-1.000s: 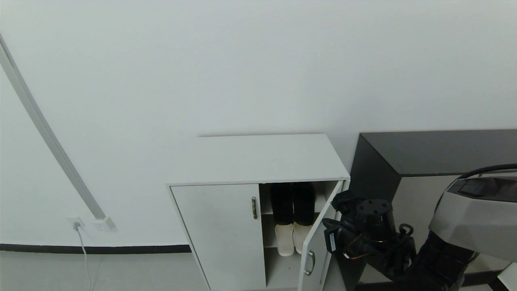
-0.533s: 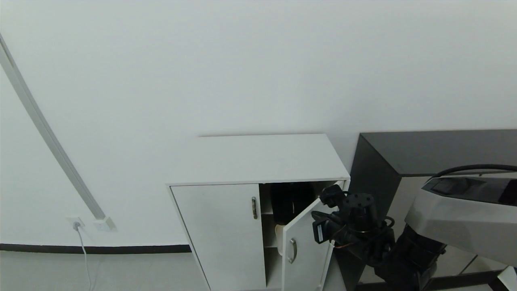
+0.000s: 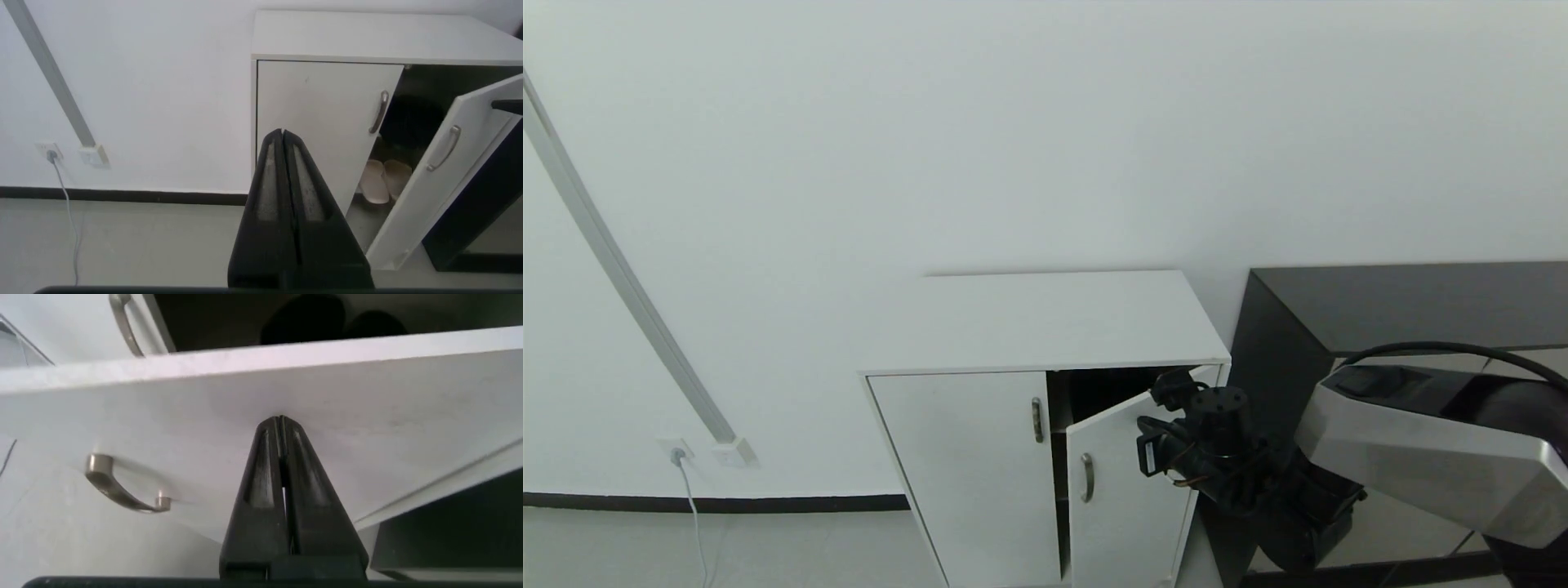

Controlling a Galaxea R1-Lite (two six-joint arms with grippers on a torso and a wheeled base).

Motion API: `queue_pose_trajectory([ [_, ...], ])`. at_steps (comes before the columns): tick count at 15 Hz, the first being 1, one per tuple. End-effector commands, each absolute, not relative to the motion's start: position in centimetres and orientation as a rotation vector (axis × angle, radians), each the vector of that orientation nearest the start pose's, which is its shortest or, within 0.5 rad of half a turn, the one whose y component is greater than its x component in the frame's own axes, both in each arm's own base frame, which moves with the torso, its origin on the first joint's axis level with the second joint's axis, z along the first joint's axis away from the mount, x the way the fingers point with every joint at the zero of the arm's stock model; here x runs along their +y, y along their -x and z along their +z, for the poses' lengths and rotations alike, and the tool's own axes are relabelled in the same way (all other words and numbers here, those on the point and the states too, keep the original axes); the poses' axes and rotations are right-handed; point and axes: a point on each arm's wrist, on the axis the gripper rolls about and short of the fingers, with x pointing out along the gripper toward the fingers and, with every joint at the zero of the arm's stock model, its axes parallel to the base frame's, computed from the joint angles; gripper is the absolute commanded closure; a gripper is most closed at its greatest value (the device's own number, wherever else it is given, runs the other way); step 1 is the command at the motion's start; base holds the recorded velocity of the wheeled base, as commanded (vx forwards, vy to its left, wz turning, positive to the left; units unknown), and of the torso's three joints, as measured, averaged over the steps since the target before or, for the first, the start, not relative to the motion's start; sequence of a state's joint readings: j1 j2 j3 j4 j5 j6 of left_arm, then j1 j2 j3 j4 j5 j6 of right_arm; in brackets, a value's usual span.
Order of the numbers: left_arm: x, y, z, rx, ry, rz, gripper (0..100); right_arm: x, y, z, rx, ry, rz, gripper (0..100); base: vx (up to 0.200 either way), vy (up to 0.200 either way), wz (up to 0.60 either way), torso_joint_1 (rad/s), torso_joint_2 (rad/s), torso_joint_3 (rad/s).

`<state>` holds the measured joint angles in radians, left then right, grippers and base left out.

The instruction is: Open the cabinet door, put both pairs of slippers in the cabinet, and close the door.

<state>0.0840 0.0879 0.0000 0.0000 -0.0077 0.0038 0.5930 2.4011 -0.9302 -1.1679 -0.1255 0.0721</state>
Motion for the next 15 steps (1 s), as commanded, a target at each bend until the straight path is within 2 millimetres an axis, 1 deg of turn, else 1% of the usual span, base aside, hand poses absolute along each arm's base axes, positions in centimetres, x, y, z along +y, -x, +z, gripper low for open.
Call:
queue_pose_trajectory([
  [1,-0.2,1.6,7.7,0.088,-0.001,0.076,100,23.0,-35.5,-1.1,0.310,0.036,0.441,100,0.000,0.000,0.00,0.000,0.00,0.000],
  [4,-0.2,1.6,7.7,0.088,-0.001,0.076,100,23.4,-36.7,-1.8,0.304,0.033,0.435,100,0.000,0.000,0.00,0.000,0.00,0.000],
  [8,-0.2,1.6,7.7,0.087,0.001,0.077,100,23.8,-37.8,-2.2,0.285,0.025,0.428,100,0.000,0.000,0.00,0.000,0.00,0.000],
  [9,-0.2,1.6,7.7,0.087,0.001,0.077,100,23.9,-38.5,-2.4,0.278,0.022,0.423,100,0.000,0.000,0.00,0.000,0.00,0.000],
  [15,-0.2,1.6,7.7,0.087,0.001,0.077,100,23.4,-40.3,-2.8,0.279,0.018,0.394,100,0.000,0.000,0.00,0.000,0.00,0.000],
])
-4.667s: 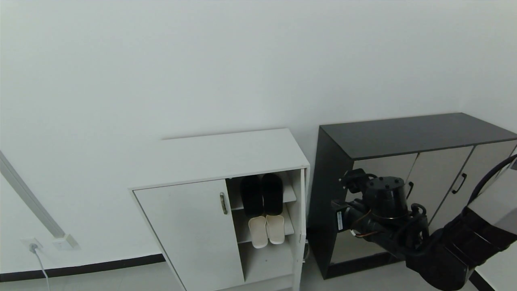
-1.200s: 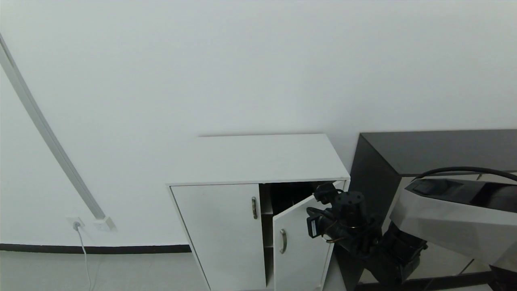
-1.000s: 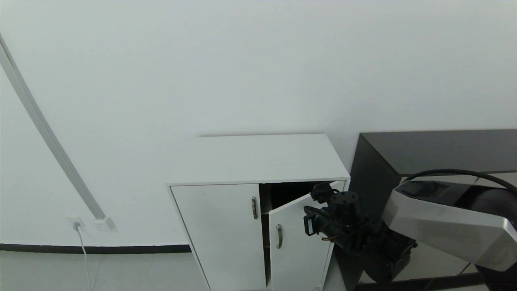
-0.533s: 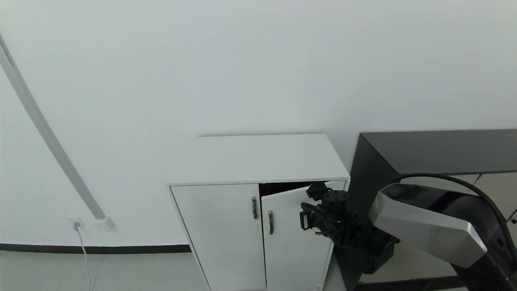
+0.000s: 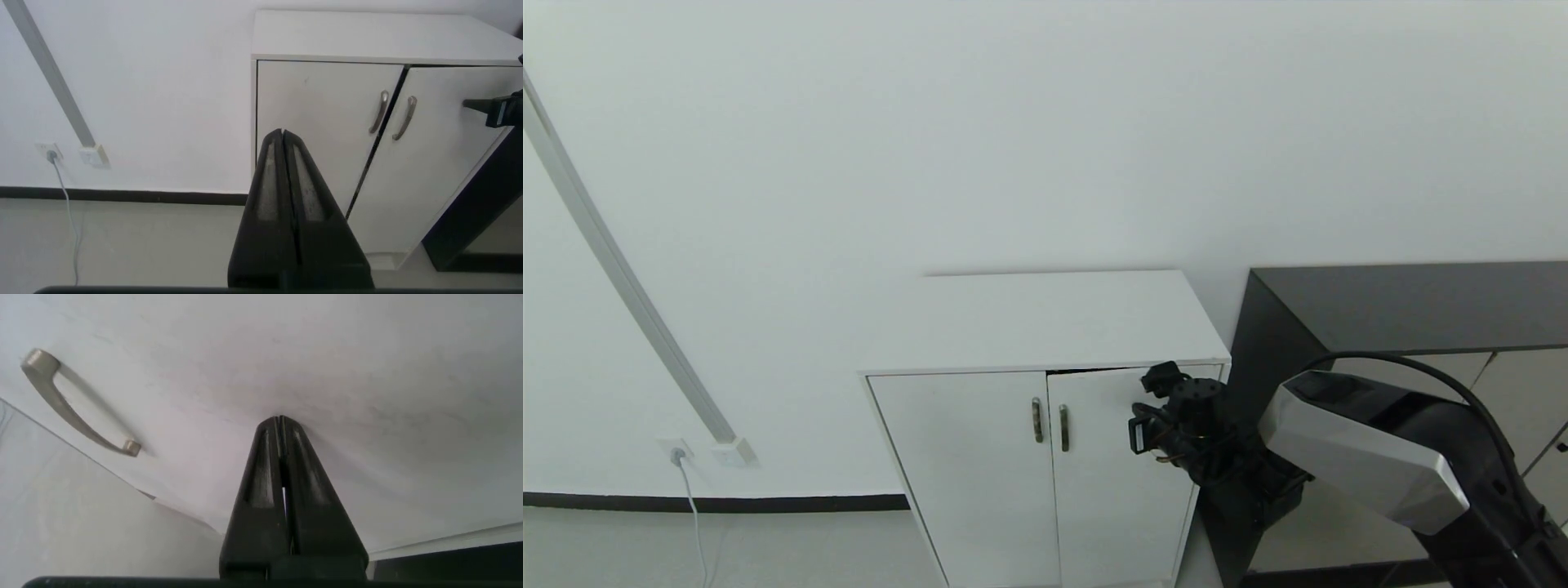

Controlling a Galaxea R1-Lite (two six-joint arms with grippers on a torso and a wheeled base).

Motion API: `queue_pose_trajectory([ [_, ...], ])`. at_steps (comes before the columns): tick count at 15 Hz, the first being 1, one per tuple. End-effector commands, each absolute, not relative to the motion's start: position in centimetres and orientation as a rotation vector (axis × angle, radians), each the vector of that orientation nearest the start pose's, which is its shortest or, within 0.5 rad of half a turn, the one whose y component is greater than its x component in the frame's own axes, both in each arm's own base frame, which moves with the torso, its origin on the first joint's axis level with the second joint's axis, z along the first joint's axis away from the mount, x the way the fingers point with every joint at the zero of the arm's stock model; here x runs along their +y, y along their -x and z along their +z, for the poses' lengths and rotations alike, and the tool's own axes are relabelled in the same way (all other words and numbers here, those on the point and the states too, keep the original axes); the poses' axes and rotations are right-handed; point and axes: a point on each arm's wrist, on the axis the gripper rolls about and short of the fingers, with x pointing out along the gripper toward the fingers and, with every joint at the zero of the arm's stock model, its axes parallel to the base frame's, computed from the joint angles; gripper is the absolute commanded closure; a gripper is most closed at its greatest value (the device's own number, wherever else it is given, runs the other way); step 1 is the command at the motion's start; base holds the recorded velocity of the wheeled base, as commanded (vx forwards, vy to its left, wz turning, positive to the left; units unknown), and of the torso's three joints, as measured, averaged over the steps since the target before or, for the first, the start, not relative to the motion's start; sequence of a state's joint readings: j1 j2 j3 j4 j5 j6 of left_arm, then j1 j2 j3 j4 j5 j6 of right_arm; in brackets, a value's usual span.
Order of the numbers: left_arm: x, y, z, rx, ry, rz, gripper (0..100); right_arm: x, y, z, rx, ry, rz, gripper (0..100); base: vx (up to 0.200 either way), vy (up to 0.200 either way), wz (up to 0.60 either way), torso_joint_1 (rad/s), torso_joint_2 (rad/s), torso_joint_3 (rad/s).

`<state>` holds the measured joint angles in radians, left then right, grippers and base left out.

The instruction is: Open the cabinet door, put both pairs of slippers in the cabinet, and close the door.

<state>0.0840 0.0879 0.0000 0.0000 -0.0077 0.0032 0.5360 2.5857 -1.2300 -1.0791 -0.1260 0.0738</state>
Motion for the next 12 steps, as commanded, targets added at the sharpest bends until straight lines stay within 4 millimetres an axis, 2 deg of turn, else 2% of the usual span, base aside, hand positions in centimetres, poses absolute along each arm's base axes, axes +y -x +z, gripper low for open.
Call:
queue_pose_trajectory([
  [1,-0.15,1.61,7.72,0.087,0.001,0.077,100,23.22,-40.55,-3.02,0.285,0.019,0.387,100,0.000,0.000,0.00,0.000,0.00,0.000],
  [12,-0.15,1.61,7.72,0.087,0.001,0.077,100,23.14,-41.15,-2.87,0.269,0.013,0.376,100,0.000,0.000,0.00,0.000,0.00,0.000],
])
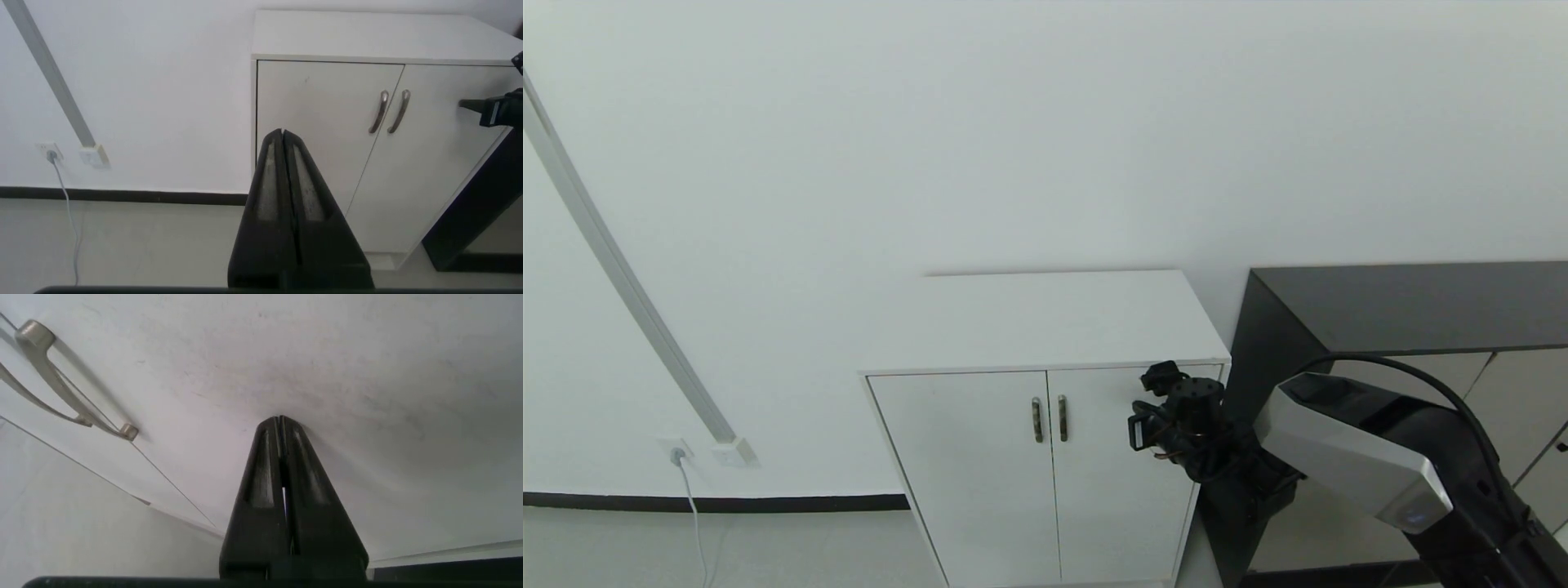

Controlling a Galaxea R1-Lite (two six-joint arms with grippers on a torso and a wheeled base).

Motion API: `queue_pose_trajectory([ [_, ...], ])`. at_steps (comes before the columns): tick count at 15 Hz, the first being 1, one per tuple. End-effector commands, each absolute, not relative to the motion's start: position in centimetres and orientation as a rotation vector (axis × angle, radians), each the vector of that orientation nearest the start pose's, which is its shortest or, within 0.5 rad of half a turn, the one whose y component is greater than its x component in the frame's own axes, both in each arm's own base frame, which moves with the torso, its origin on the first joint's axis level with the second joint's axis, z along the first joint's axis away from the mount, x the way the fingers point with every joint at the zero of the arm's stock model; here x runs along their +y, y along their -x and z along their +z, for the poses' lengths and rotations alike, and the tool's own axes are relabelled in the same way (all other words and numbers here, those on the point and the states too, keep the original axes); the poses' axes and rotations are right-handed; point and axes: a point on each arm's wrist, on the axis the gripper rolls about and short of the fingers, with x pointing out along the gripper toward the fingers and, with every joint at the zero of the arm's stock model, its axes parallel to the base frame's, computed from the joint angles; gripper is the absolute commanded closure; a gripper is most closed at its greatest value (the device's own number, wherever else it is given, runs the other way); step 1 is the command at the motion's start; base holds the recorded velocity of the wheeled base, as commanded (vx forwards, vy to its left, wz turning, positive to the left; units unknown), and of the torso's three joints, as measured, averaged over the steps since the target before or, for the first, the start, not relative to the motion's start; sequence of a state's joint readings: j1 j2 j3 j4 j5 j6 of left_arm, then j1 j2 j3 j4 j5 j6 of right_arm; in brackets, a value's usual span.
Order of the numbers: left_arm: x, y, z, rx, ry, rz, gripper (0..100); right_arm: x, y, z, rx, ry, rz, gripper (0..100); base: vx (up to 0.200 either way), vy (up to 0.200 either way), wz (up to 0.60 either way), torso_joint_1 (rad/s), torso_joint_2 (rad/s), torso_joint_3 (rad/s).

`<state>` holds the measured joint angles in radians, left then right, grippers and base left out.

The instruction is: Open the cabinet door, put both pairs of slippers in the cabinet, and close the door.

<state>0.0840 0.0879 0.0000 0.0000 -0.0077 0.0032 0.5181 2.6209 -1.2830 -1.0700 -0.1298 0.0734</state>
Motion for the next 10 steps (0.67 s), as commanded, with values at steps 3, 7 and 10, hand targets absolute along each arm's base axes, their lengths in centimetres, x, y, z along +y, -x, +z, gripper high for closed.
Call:
queue_pose_trajectory([
  [3,-0.2,1.6,7.7,0.087,0.001,0.077,100,22.9,-40.3,-2.3,0.267,0.014,0.378,100,0.000,0.000,0.00,0.000,0.00,0.000],
  [7,-0.2,1.6,7.7,0.087,0.002,0.077,100,21.3,-37.8,-0.3,0.255,0.010,0.374,100,0.000,0.000,0.00,0.000,0.00,0.000],
  [10,-0.1,1.6,7.7,0.087,0.002,0.078,100,18.6,-35.6,1.5,0.253,0.006,0.337,100,0.000,0.000,0.00,0.000,0.00,0.000],
])
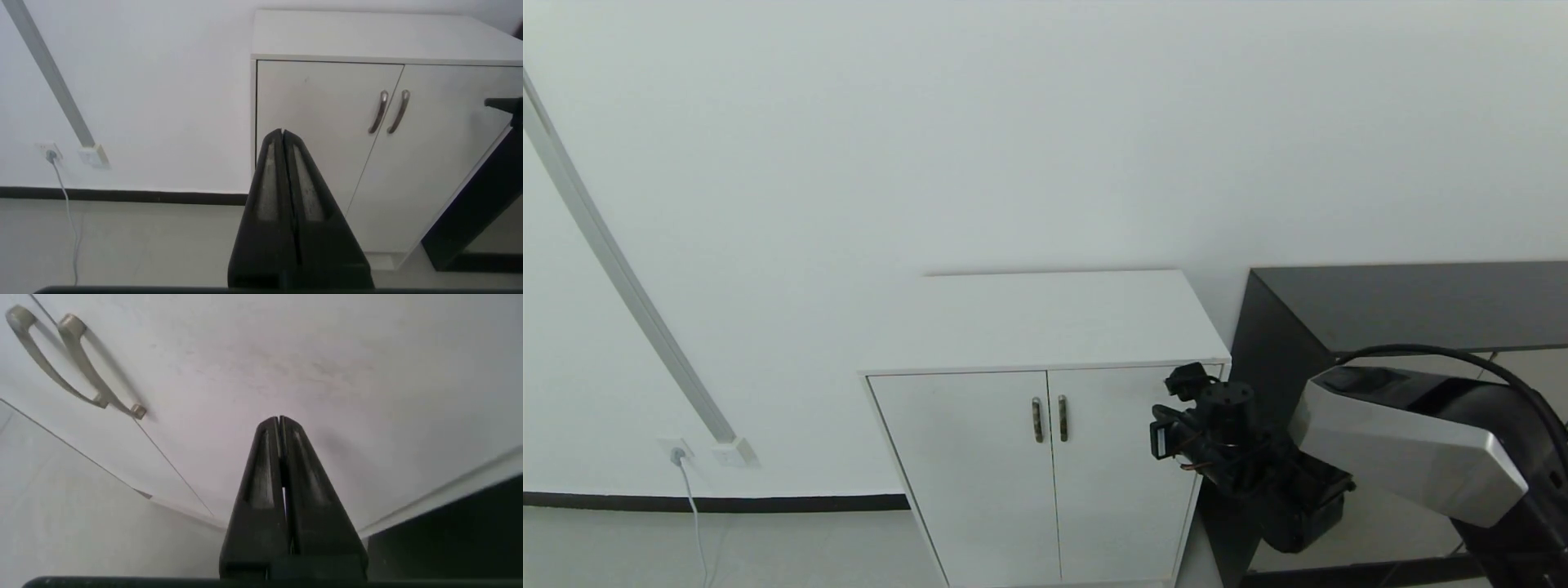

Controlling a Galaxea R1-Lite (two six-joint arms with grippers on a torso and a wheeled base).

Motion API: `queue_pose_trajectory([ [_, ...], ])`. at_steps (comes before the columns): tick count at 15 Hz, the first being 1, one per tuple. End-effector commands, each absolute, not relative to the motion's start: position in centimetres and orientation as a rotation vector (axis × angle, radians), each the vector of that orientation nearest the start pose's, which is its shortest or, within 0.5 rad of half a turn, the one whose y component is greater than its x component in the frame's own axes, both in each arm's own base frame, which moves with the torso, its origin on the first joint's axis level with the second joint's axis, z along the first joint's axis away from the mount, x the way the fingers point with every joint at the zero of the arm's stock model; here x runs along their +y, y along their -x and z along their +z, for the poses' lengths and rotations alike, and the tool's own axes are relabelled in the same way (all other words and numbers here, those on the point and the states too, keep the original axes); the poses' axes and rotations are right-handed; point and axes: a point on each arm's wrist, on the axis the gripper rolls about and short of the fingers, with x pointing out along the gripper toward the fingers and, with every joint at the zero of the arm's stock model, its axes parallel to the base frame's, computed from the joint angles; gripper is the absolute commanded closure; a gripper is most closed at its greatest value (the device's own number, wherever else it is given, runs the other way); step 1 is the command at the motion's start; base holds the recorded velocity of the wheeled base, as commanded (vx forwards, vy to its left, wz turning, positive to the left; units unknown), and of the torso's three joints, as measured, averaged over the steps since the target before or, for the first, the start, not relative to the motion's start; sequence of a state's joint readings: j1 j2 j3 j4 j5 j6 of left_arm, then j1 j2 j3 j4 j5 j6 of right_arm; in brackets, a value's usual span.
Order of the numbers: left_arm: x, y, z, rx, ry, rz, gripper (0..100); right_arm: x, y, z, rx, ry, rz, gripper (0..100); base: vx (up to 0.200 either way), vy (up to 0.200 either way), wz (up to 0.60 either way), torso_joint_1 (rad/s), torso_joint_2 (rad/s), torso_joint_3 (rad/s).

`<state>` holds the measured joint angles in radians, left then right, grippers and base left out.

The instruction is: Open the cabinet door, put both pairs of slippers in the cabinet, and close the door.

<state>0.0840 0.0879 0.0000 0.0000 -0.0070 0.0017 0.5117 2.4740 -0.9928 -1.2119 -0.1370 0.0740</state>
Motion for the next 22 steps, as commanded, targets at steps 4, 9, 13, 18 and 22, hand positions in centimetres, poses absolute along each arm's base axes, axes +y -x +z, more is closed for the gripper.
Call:
queue_pose_trajectory([
  [4,-0.2,1.6,7.7,0.087,0.002,0.077,100,13.8,-31.9,3.0,0.247,-0.005,0.266,100,0.000,0.000,0.00,0.000,0.00,0.000],
  [9,-0.2,1.6,7.7,0.087,0.001,0.077,100,6.5,-26.7,3.9,0.288,-0.015,0.098,100,0.000,0.000,0.00,0.000,0.00,0.000],
  [13,-0.1,1.6,7.7,0.087,0.001,0.078,100,2.6,-21.9,5.4,0.339,-0.026,-0.012,100,0.000,0.000,0.00,0.000,0.00,0.000],
  [18,-0.1,1.6,7.7,0.087,0.002,0.078,100,1.4,-19.0,8.7,0.258,-0.014,-0.050,100,0.000,0.000,0.00,0.000,0.00,0.000],
  [22,-0.1,1.6,7.7,0.087,0.004,0.078,100,1.1,-14.9,10.9,0.281,0.027,-0.029,100,0.000,0.000,0.00,0.000,0.00,0.000],
])
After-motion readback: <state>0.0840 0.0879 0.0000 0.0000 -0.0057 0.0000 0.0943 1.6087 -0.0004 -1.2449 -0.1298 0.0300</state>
